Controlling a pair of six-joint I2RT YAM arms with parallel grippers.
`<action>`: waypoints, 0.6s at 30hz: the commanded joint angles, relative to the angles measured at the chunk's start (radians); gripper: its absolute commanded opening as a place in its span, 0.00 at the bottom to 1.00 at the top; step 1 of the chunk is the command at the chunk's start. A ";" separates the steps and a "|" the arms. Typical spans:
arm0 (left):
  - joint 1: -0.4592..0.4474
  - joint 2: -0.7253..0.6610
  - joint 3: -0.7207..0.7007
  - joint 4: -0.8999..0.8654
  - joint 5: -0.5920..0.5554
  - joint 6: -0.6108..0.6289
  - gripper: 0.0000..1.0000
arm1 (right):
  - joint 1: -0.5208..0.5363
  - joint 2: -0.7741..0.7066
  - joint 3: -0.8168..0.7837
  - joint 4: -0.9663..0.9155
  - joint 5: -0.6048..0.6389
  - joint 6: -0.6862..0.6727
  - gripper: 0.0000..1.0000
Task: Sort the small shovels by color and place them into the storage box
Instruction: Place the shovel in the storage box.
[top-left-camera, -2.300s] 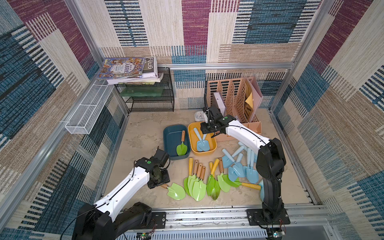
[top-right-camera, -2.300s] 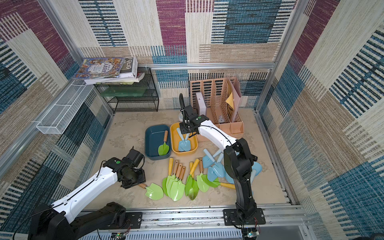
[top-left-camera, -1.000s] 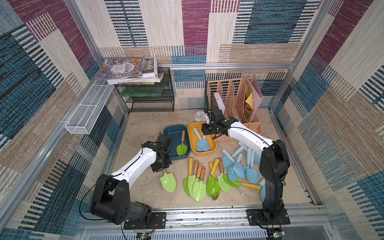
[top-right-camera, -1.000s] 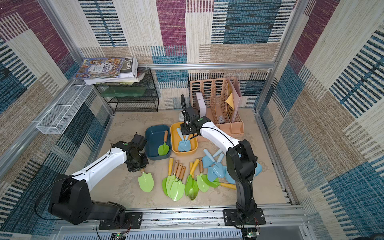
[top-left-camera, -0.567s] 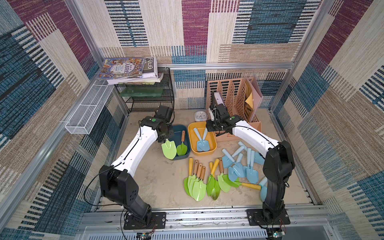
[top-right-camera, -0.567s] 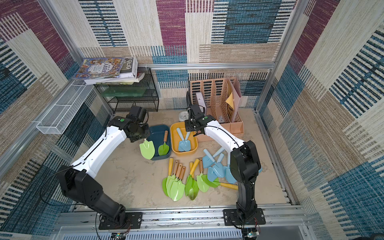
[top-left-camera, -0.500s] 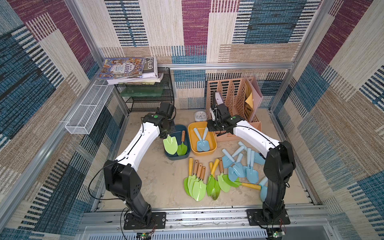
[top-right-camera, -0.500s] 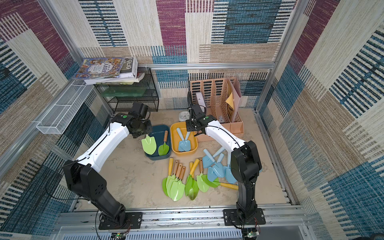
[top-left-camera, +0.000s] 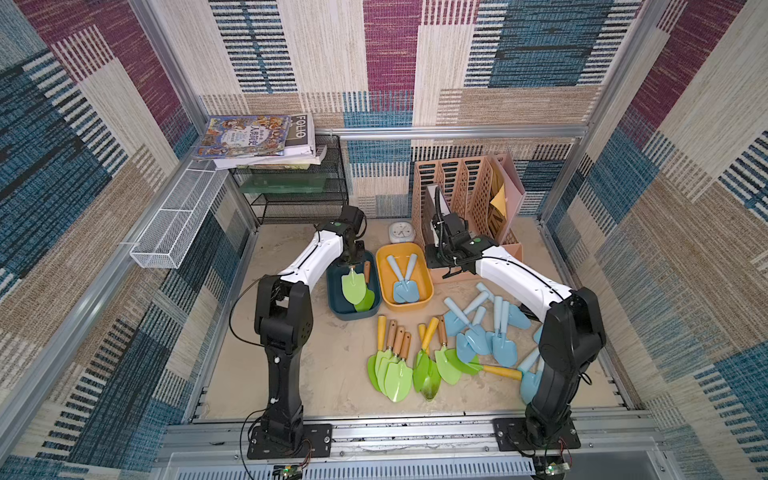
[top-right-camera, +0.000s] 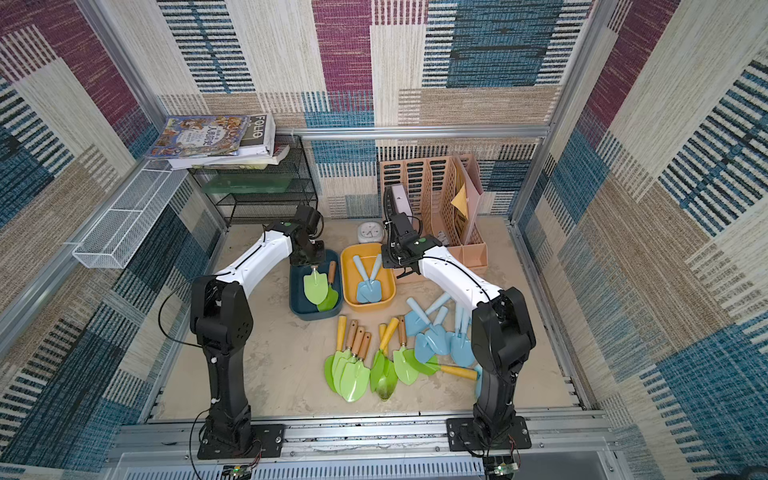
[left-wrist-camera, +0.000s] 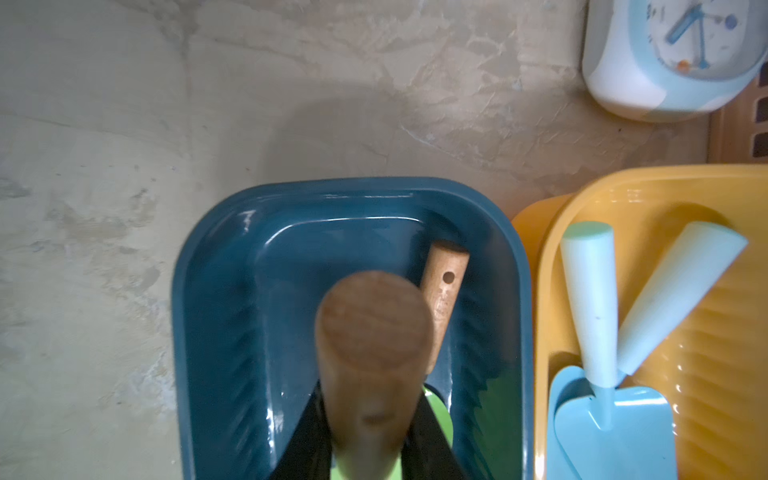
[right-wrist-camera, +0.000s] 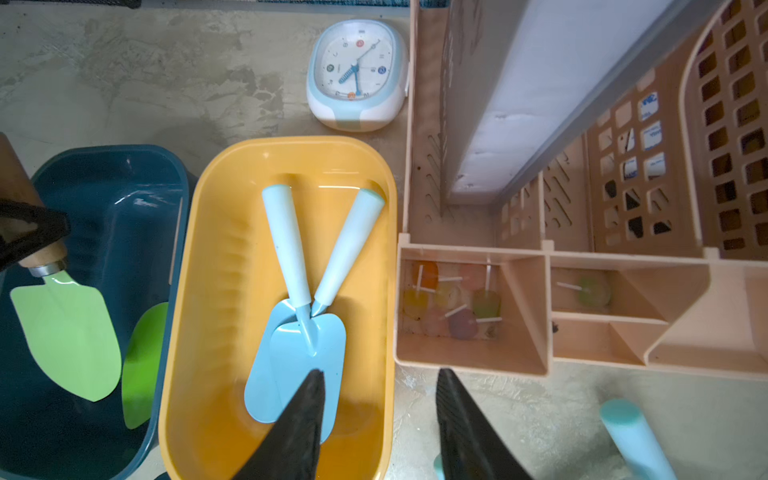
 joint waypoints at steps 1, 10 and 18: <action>-0.001 0.017 -0.007 -0.020 0.041 0.022 0.00 | -0.004 -0.022 -0.038 0.016 0.018 0.034 0.47; -0.001 0.072 -0.017 -0.021 0.080 0.010 0.12 | -0.009 -0.049 -0.111 0.029 0.020 0.066 0.47; -0.001 0.087 -0.003 -0.025 0.092 -0.010 0.30 | -0.015 -0.050 -0.153 0.041 0.011 0.085 0.47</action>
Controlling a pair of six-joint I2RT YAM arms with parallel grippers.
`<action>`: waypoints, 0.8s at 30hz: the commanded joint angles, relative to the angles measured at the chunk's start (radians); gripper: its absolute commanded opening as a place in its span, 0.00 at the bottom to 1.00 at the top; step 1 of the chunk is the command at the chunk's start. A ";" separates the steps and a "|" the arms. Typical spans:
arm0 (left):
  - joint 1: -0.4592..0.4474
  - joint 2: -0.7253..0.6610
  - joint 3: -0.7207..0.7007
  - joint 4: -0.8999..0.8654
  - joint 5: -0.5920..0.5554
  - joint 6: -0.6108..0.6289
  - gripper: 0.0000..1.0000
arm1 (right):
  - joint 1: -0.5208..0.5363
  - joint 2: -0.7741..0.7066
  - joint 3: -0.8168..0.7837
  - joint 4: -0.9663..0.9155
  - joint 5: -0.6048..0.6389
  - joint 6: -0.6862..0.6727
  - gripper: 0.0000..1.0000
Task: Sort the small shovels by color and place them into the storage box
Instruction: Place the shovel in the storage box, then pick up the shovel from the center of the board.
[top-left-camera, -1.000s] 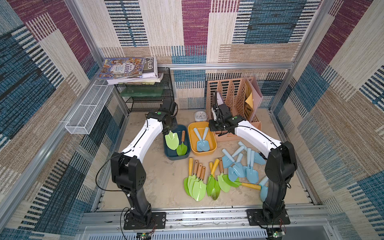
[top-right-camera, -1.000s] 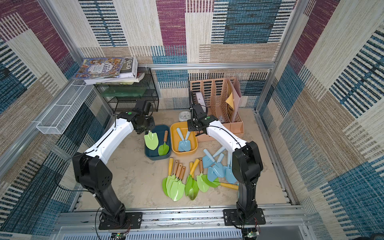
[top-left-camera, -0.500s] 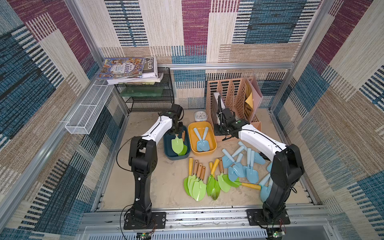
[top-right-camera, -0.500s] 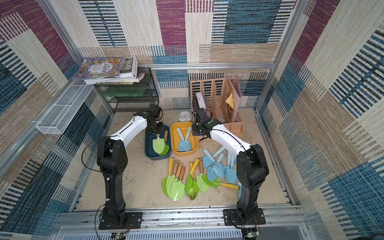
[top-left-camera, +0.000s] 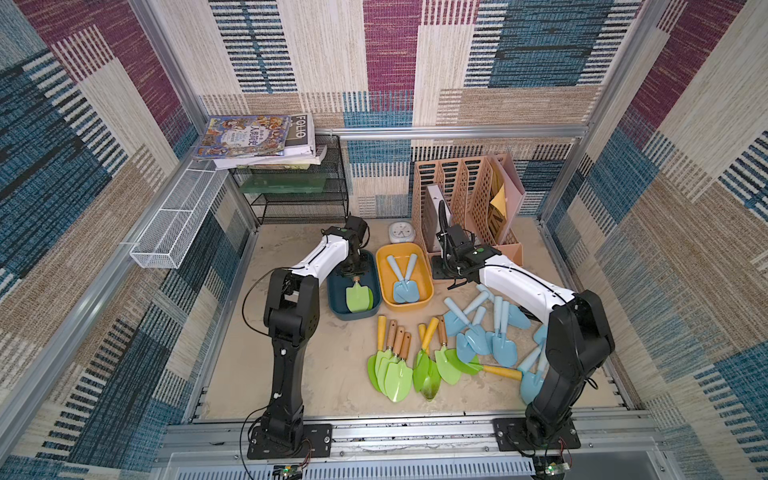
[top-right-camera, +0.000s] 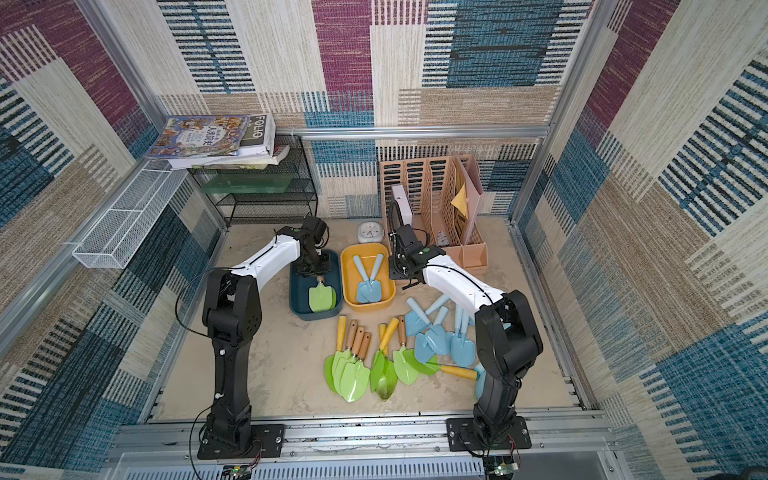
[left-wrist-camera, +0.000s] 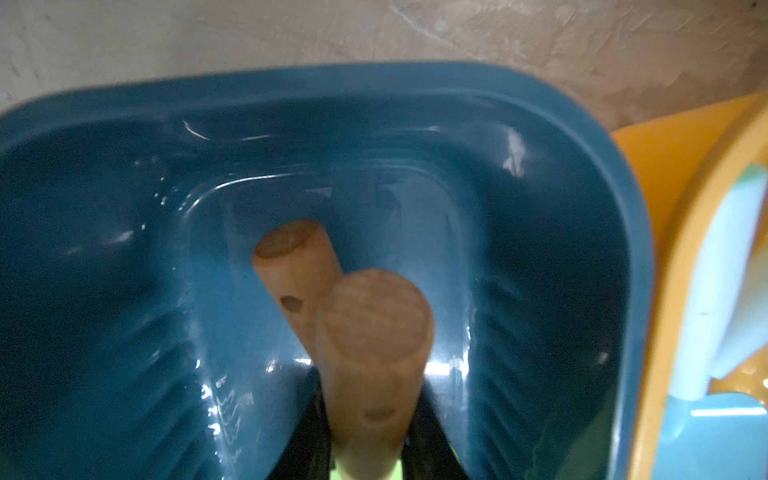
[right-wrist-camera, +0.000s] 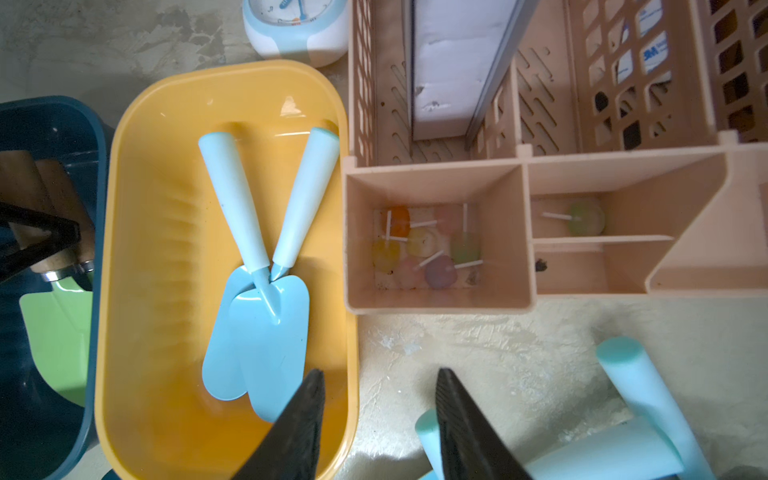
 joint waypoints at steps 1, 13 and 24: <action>0.001 -0.005 0.008 -0.011 0.009 -0.016 0.31 | 0.000 -0.008 -0.017 0.019 0.001 0.021 0.47; 0.000 -0.088 0.011 -0.034 0.038 -0.059 0.43 | -0.013 -0.044 -0.088 0.025 0.011 0.036 0.48; -0.011 -0.327 -0.308 0.093 0.080 -0.208 0.43 | -0.022 -0.114 -0.226 -0.003 -0.075 -0.025 0.49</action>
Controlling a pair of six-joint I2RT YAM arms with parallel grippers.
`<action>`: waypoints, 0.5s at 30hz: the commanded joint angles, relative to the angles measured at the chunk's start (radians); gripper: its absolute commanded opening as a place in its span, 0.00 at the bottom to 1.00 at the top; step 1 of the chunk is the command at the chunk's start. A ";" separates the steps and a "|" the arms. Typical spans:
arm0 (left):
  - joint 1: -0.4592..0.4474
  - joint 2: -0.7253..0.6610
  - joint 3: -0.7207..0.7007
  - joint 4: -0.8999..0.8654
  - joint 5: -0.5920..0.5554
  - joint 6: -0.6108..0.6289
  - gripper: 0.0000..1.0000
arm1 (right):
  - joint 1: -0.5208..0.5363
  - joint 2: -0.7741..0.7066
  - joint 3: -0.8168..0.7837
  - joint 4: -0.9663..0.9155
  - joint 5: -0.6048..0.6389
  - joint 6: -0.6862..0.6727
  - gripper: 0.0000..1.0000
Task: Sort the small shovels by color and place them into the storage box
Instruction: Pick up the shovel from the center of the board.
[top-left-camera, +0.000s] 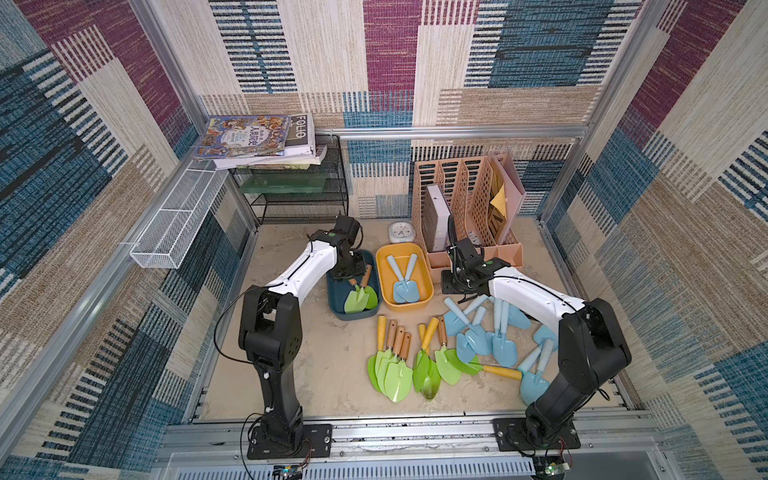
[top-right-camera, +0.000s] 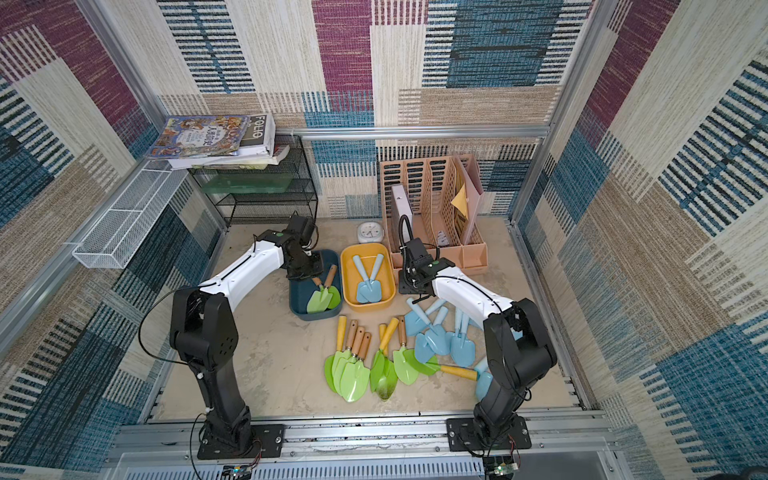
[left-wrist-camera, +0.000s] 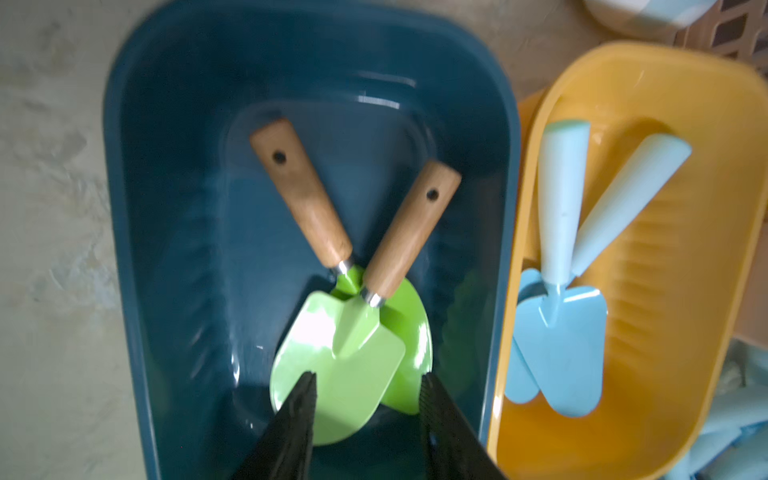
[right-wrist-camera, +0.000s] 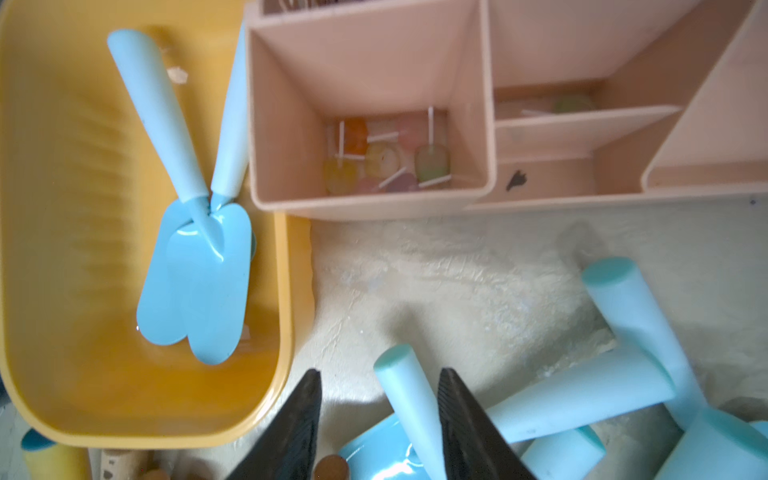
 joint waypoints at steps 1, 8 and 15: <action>-0.002 -0.045 -0.070 0.063 0.015 -0.065 0.43 | 0.003 -0.018 -0.038 -0.031 -0.028 -0.023 0.49; -0.004 -0.056 -0.090 0.064 0.020 -0.065 0.43 | 0.014 -0.034 -0.123 -0.061 -0.010 -0.019 0.49; -0.007 -0.057 -0.104 0.064 0.023 -0.065 0.43 | 0.024 -0.057 -0.161 -0.086 0.050 0.012 0.50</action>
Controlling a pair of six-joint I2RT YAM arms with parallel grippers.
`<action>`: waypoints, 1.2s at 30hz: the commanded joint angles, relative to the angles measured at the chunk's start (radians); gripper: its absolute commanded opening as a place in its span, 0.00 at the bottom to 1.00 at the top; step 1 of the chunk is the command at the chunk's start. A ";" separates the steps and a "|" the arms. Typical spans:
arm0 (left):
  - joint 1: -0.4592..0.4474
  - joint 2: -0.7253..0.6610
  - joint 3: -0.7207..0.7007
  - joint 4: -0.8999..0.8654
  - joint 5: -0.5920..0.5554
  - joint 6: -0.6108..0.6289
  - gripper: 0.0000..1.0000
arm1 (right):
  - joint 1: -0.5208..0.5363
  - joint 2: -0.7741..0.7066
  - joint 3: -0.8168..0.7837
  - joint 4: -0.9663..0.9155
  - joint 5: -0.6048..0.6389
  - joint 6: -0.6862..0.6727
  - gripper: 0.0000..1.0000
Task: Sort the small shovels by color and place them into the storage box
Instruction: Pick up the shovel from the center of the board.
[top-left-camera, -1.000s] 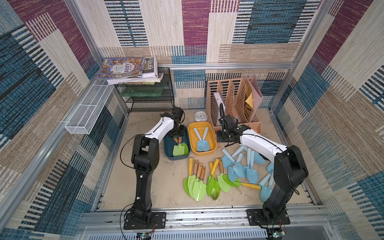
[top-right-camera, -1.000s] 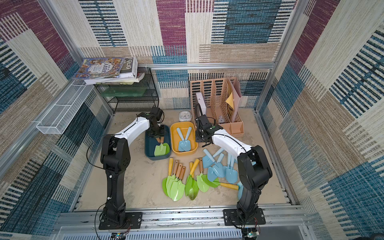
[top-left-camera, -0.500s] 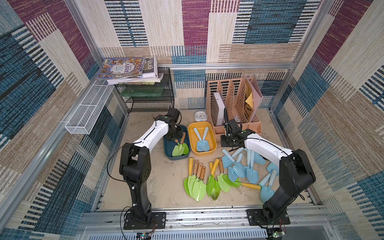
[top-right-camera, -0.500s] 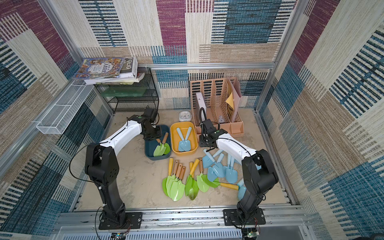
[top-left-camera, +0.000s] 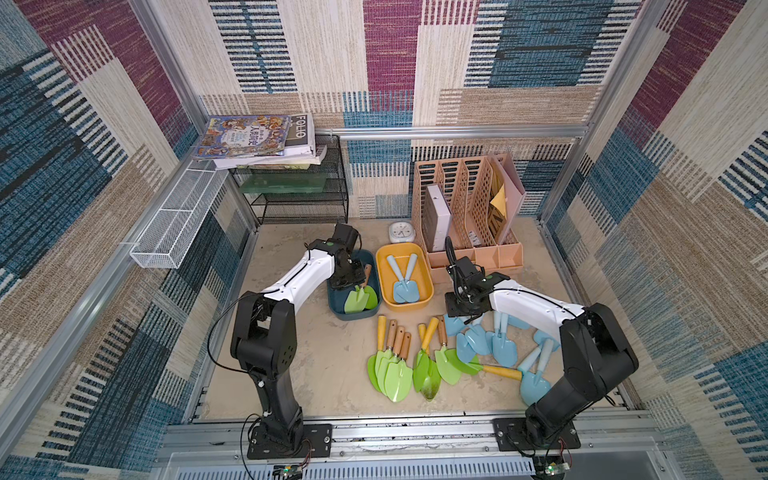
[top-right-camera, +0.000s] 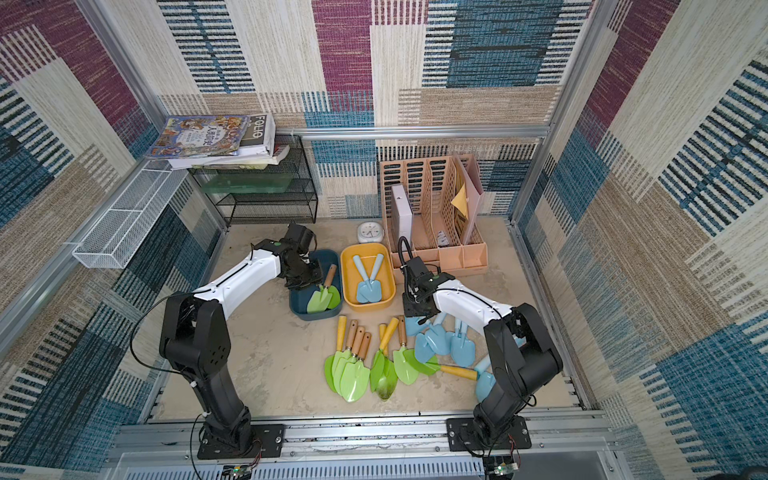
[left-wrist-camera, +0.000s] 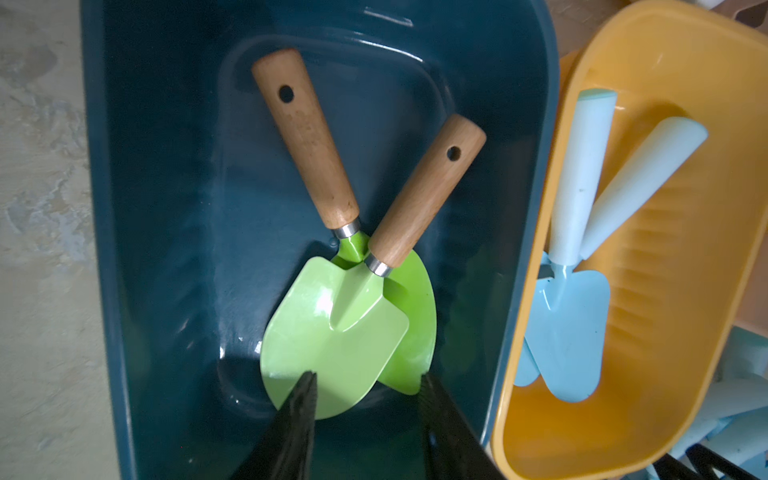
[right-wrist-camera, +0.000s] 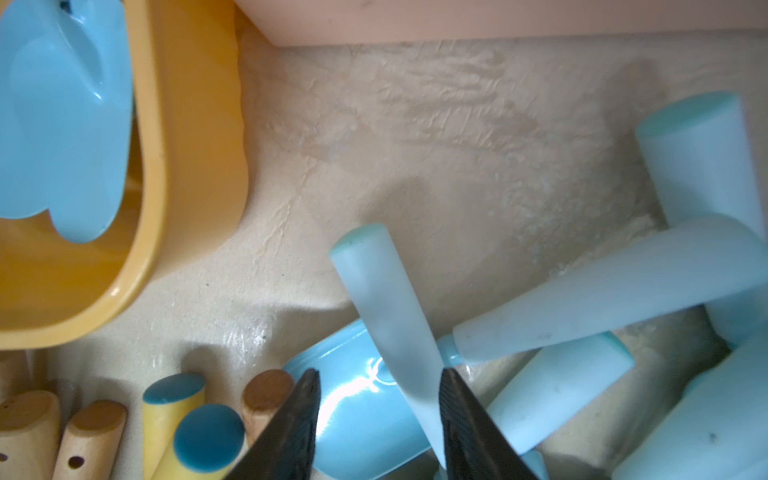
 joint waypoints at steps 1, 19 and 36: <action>-0.005 -0.007 -0.003 0.003 0.003 -0.002 0.43 | 0.002 -0.020 -0.014 -0.032 0.065 0.031 0.49; -0.013 0.034 0.031 0.000 0.026 0.019 0.43 | -0.373 -0.308 -0.256 -0.064 -0.013 0.290 0.46; -0.014 0.037 0.027 -0.002 0.018 0.015 0.43 | -0.464 -0.278 -0.371 0.042 -0.119 0.279 0.44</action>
